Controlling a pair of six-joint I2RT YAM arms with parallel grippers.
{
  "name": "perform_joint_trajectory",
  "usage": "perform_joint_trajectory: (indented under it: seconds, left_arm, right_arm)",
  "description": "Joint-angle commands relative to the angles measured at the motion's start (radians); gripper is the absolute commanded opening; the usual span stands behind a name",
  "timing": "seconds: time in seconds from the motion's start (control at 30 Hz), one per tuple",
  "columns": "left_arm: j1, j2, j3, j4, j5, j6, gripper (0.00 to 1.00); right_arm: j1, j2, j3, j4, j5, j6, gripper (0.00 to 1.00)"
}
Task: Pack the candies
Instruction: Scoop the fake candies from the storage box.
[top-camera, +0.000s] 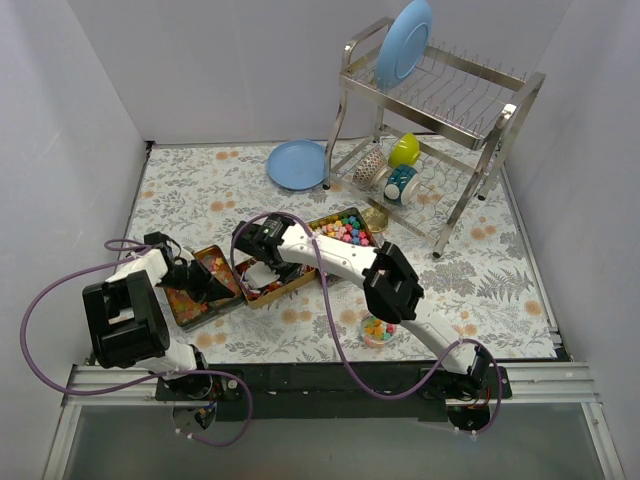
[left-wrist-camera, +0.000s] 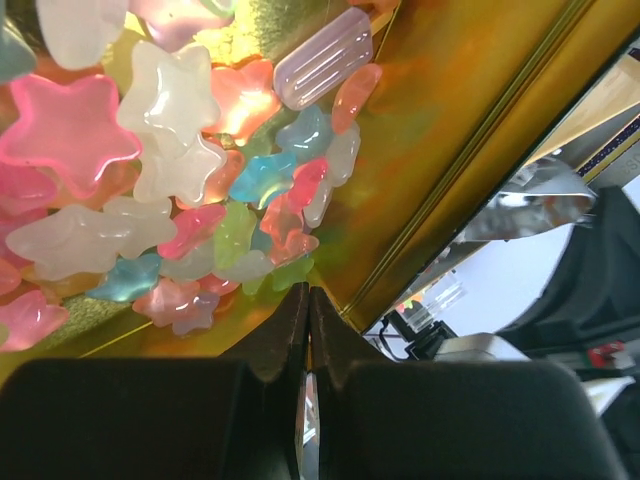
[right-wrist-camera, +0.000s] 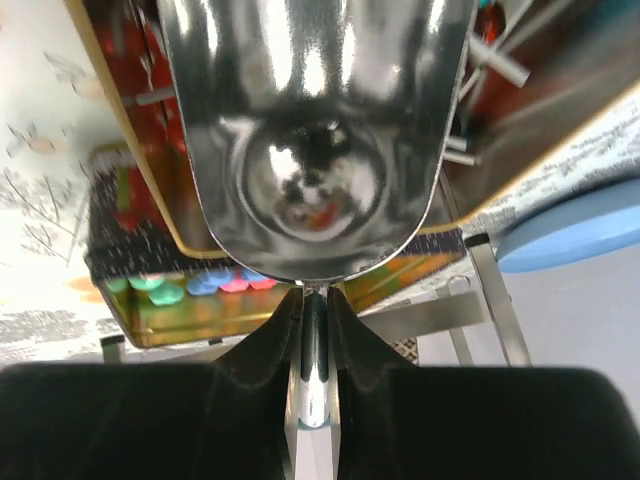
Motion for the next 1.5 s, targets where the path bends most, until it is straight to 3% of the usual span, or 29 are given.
perform_joint_trajectory:
  seconds: [0.0, 0.43, 0.63, 0.87, 1.23, 1.47]
  left_arm:
    - [-0.008, 0.053, -0.054, -0.037, -0.014, -0.066, 0.00]
    - [-0.009, 0.046, -0.061, -0.019, 0.005, -0.070, 0.00]
    - [-0.009, 0.033, -0.055, -0.016, 0.008, -0.069, 0.00]
    - [-0.008, 0.021, -0.025, -0.030, 0.003, -0.052, 0.00]
    - [-0.008, 0.027, 0.067, -0.060, 0.028, -0.012, 0.00]
    - [-0.006, 0.059, 0.176, -0.112, 0.088, 0.087, 0.00]
  right_arm:
    - [0.033, 0.035, 0.064, -0.020, -0.060, 0.061, 0.01]
    - [0.039, 0.086, 0.113, 0.100, -0.143, 0.122, 0.01]
    - [0.018, 0.009, -0.049, 0.187, -0.287, 0.165, 0.01]
    - [-0.027, -0.035, -0.097, 0.216, -0.463, 0.191, 0.01]
    - [-0.068, -0.106, -0.154, 0.240, -0.500, 0.191, 0.01]
    - [-0.091, -0.171, -0.157, 0.207, -0.488, 0.169, 0.01]
